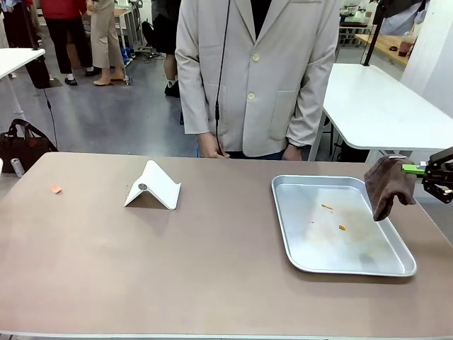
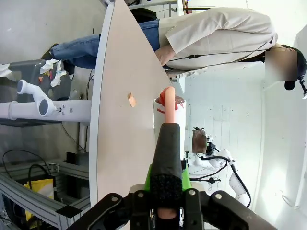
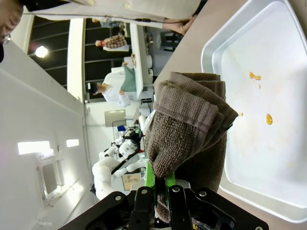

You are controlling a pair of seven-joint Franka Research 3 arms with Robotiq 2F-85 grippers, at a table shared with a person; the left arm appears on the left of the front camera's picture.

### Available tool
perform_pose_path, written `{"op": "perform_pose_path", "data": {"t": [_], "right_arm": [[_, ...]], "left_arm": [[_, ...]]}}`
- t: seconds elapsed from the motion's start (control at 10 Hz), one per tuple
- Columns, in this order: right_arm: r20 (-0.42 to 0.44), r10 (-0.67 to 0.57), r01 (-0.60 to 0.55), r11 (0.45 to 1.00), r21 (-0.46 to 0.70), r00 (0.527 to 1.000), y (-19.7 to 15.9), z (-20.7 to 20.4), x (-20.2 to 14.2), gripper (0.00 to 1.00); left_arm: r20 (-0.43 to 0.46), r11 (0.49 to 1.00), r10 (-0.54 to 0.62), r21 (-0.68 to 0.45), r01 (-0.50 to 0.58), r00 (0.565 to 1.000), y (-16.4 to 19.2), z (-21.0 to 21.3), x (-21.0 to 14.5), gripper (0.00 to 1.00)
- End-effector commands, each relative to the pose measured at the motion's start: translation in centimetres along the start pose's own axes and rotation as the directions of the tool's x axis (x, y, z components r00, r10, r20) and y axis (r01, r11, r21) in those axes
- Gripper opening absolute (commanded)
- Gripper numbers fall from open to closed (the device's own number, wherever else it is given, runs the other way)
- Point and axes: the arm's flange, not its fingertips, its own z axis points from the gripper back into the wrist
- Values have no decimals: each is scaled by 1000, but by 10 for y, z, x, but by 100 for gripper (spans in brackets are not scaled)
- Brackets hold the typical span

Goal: Clean the surface of the table.
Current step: If a person points to the right, clean the right side of the table with your right hand, and if they point to the left, clean the left side with your left hand.

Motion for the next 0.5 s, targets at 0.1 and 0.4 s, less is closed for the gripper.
{"op": "perform_pose_path", "data": {"t": [0.1, 0.4], "right_arm": [[-6, 0, 0, 1000, 5, 1000, 4, 2, -2, 0], [-6, 0, 0, 1000, 5, 1000, 4, 2, -2, 0]], "left_arm": [[0, 1000, 0, 0, 0, 1000, 0, 0, 0, 22], [-183, 994, 85, 83, -70, 979, -19, -39, 17, 22]]}}
